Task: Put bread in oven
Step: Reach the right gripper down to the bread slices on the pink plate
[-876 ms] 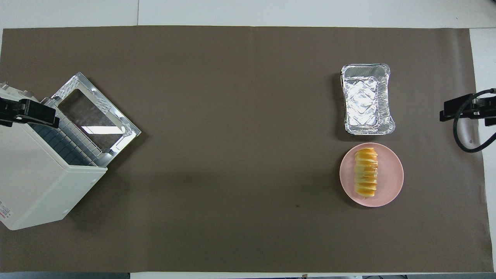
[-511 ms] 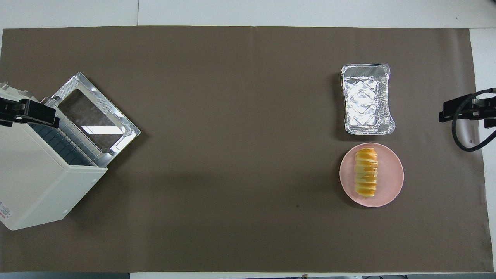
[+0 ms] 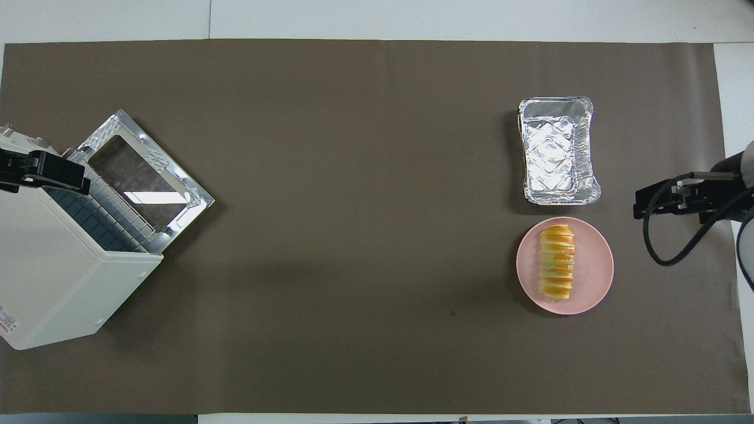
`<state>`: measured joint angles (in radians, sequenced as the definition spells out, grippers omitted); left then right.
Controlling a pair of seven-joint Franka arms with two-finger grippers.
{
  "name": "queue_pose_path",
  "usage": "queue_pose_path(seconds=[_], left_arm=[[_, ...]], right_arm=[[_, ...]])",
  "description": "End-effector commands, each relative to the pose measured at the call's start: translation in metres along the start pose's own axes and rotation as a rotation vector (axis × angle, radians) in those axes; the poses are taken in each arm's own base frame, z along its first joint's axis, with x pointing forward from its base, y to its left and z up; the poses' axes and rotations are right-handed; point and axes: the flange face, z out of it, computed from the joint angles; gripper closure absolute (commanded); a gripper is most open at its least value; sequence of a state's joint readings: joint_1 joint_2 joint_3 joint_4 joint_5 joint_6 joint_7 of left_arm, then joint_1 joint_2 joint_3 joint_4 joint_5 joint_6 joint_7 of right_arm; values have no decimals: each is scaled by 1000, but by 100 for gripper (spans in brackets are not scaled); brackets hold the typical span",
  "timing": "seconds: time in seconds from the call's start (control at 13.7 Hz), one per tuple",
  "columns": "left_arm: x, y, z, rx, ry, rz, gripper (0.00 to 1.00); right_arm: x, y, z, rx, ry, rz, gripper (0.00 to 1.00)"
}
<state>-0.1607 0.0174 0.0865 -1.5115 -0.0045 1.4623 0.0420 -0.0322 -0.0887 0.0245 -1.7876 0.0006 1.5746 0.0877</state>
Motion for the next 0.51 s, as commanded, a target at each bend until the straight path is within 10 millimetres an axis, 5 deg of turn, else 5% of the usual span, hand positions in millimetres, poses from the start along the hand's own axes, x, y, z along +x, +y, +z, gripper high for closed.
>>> queue_pose_path(seconds=[0.0,0.44], left_arm=[[-1,-3,2,-9,-1,0,0],[-1,-3,2,-9,-1,0,0]], right_arm=[[-13,3,11,-9,33,-22,0],[-20,4,63,-5,99,-17,0]])
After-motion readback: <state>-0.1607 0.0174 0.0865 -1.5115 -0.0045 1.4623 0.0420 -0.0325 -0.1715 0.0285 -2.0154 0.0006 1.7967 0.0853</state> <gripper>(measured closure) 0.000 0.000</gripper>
